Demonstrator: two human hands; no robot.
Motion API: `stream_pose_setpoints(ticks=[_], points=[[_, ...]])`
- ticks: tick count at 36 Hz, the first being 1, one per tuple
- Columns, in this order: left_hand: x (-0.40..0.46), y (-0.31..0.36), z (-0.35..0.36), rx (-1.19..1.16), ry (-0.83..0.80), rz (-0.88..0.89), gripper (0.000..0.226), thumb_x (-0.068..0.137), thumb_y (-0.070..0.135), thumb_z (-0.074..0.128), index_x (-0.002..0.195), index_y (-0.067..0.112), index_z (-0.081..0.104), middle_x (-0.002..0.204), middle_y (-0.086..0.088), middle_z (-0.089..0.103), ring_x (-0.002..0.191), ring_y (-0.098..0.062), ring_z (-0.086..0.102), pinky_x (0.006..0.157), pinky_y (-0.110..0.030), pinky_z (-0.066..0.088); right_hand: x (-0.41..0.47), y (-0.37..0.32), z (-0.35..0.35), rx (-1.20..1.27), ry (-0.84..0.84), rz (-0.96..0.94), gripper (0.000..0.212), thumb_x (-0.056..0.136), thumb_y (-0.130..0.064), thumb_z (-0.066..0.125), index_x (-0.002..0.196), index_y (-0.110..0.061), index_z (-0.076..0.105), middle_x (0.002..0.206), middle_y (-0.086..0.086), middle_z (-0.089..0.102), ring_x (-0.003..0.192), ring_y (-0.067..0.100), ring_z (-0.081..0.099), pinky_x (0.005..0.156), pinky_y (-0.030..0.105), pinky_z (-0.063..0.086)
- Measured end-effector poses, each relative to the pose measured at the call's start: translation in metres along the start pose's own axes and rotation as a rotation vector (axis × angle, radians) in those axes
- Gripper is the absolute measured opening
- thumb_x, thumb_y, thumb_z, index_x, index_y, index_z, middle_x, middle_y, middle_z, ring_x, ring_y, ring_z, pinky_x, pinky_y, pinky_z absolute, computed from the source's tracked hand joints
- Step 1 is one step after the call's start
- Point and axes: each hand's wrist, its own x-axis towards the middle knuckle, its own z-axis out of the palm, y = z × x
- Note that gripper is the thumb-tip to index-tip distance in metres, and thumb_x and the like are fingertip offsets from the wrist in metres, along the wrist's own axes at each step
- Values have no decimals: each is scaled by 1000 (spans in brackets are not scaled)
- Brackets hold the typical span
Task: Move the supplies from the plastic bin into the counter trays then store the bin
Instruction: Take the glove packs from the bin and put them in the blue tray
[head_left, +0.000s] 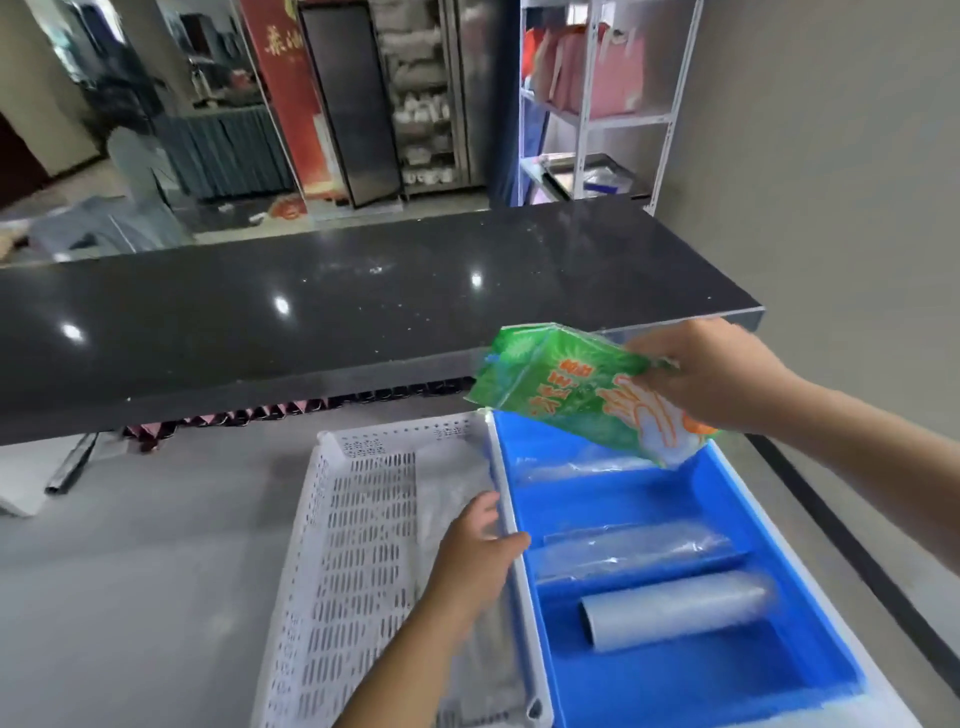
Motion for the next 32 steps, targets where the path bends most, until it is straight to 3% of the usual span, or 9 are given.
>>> stream_pose_setpoints(ticks=[1,5,9,11,15,20,28,32], points=[[3,-2,5,43,1,-4,47,85,9,66,125,30,55,108,26,61,74,11,68,64,-14,54,3,9,4,-37,10,-18,22,84,-33,65,104,-38,71,87,5,72,80,36,65,69,37,52],[9,-3,15,255,51,-24,57,79,8,61,132,28,58,121,5,71,95,-15,73,86,-42,59,18,33,25,-179,-2,-119,30,90,-34,60,117,-42,66,106,1,74,91,33,67,70,36,49],[15,-6,18,374,101,-35,60,76,9,62,132,29,58,120,7,72,98,-12,72,85,-38,59,29,47,51,-242,-23,-201,35,92,-31,57,124,-44,62,114,-5,71,98,29,68,71,35,49],[17,-9,18,381,113,-41,60,74,9,64,129,33,61,118,9,73,97,-10,72,85,-39,60,34,50,64,-271,-34,-227,39,90,-28,57,125,-44,60,112,-6,71,99,27,67,64,32,41],[21,-14,17,351,110,-34,52,68,10,63,106,45,66,100,20,76,82,-11,75,76,-46,62,43,53,89,-322,-58,-238,44,86,-20,59,124,-42,60,104,-5,70,95,27,67,60,30,33],[29,-18,16,266,105,-70,55,62,17,66,93,62,65,93,21,75,84,-18,75,76,-51,62,49,61,114,-308,-131,-206,42,84,-16,58,120,-37,62,106,-3,69,98,28,65,64,32,33],[38,-20,15,223,75,-143,57,63,18,68,105,57,64,99,13,74,88,-20,74,66,-48,64,54,72,139,-302,-215,-215,43,81,-13,55,118,-33,64,101,-1,70,93,28,66,62,31,34],[37,-18,15,213,81,-152,58,66,15,70,94,65,63,100,11,73,90,-19,74,67,-46,64,64,72,133,-248,-297,-173,46,88,-18,55,129,-39,59,119,2,69,105,28,64,74,34,44]])
